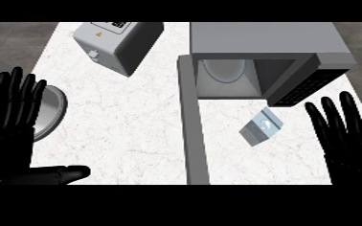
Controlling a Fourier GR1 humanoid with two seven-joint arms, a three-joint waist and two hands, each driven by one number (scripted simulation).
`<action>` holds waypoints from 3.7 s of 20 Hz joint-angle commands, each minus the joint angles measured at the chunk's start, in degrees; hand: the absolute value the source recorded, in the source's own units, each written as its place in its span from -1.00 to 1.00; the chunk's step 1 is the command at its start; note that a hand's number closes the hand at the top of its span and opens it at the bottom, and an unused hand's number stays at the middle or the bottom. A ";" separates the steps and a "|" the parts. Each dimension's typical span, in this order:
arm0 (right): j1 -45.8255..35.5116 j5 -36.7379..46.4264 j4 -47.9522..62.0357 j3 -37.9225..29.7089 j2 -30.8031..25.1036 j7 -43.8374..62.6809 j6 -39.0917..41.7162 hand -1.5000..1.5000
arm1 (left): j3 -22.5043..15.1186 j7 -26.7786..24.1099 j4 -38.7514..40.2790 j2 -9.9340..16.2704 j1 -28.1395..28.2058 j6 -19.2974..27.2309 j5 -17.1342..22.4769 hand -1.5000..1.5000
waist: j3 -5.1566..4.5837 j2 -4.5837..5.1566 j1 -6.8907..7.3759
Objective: Pick up the milk, place it into the microwave and close the microwave
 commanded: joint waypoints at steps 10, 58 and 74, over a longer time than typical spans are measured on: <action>8.28 6.16 -2.10 -0.41 3.65 -4.07 -0.43 -1.00 | 0.58 -2.56 -10.27 -1.62 15.75 -5.86 3.29 -1.00 | -0.09 0.07 0.36; -14.87 23.93 71.71 -14.87 -5.12 -46.24 -0.88 -1.00 | -2.21 -13.62 -10.62 -5.92 29.17 -11.69 1.19 -1.00 | -0.05 0.19 0.54; -25.06 25.24 93.90 -13.77 -4.98 -55.00 4.05 -1.00 | 0.12 -15.13 -10.28 -5.87 31.17 -13.40 2.88 -1.00 | -0.02 0.25 1.05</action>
